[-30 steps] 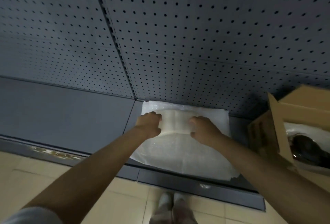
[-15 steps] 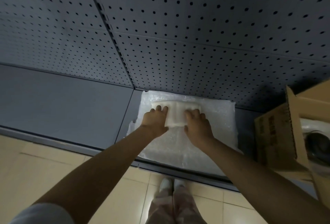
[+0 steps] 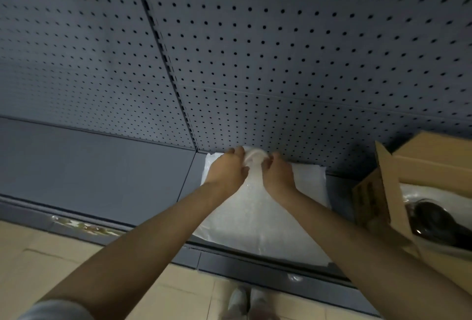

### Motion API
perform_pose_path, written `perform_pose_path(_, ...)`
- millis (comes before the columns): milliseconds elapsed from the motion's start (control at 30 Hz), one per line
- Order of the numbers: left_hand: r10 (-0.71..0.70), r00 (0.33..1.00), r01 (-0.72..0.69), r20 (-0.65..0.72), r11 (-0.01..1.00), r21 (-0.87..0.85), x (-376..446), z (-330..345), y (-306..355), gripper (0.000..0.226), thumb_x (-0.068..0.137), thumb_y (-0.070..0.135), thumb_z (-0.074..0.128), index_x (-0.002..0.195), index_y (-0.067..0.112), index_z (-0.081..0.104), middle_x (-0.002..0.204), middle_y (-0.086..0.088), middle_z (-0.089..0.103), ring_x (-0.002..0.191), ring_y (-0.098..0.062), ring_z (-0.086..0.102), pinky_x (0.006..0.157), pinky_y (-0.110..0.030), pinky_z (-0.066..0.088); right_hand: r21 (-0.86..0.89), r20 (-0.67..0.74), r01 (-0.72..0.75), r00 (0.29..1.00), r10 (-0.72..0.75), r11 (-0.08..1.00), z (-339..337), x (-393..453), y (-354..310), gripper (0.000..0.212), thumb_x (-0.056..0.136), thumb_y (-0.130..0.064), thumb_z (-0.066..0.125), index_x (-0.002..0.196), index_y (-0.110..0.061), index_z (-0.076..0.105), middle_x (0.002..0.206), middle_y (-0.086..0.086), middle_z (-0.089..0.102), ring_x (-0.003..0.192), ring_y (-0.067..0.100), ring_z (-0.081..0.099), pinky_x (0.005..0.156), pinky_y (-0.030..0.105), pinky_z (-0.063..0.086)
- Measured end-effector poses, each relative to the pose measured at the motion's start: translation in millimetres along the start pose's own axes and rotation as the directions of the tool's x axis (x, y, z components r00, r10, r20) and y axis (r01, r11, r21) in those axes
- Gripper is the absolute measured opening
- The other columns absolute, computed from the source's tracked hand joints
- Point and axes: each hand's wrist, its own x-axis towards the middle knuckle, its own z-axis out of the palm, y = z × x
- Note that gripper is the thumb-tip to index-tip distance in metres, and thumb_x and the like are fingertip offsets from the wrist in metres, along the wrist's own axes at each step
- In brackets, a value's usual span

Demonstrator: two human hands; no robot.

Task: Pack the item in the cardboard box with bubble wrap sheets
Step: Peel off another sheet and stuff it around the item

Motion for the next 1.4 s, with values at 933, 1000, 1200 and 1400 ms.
perform_pose_path(933,0.497,0.865,-0.493,0.066,0.818,0.295,-15,-79,65,0.041,0.095,0.034,0.047,0.133,0.019,0.049,0.13,-0.001,0.052,0.107,-0.023,0.057,0.087,-0.033,0.049,-0.173,-0.219,0.174,0.953,-0.21,0.969,-156,-39,-27,0.039,0.095,-0.027,0.048,0.128,-0.008,0.04,0.103,0.014,0.057,0.08,0.028,0.055,0.057,0.032,0.045)
perform_pose_path(1000,0.529,0.849,-0.497,0.002,0.797,0.344,-12,-74,87,0.034,0.096,0.029,0.045,0.125,0.015,0.053,0.12,-0.005,0.057,0.099,-0.024,0.058,0.076,-0.03,0.046,-0.171,-0.245,0.171,0.947,-0.209,0.97,-188,-44,-13,0.043,0.095,-0.026,0.049,0.132,-0.007,0.04,0.106,0.017,0.059,0.084,0.031,0.057,0.068,0.037,0.049)
perform_pose_path(1200,0.543,0.834,-0.447,-0.1,0.77,0.454,-6,-54,161,0.025,0.097,0.021,0.04,0.111,0.007,0.055,0.111,-0.011,0.057,0.096,-0.027,0.056,0.068,-0.03,0.037,-0.097,-0.368,0.082,0.923,-0.112,0.992,-264,-55,51,0.04,0.092,-0.026,0.055,0.127,-0.007,0.05,0.101,0.011,0.06,0.081,0.02,0.05,0.058,0.026,0.037)
perform_pose_path(1400,0.523,0.842,-0.406,-0.129,0.773,0.488,-6,-15,241,0.03,0.097,0.023,0.038,0.114,0.006,0.057,0.114,-0.013,0.059,0.103,-0.029,0.056,0.083,-0.035,0.043,-0.19,-0.303,0.037,0.948,-0.095,0.981,-316,-58,120,0.04,0.09,-0.029,0.057,0.12,-0.004,0.049,0.076,0.001,0.052,0.063,0.016,0.046,0.05,0.028,0.034)
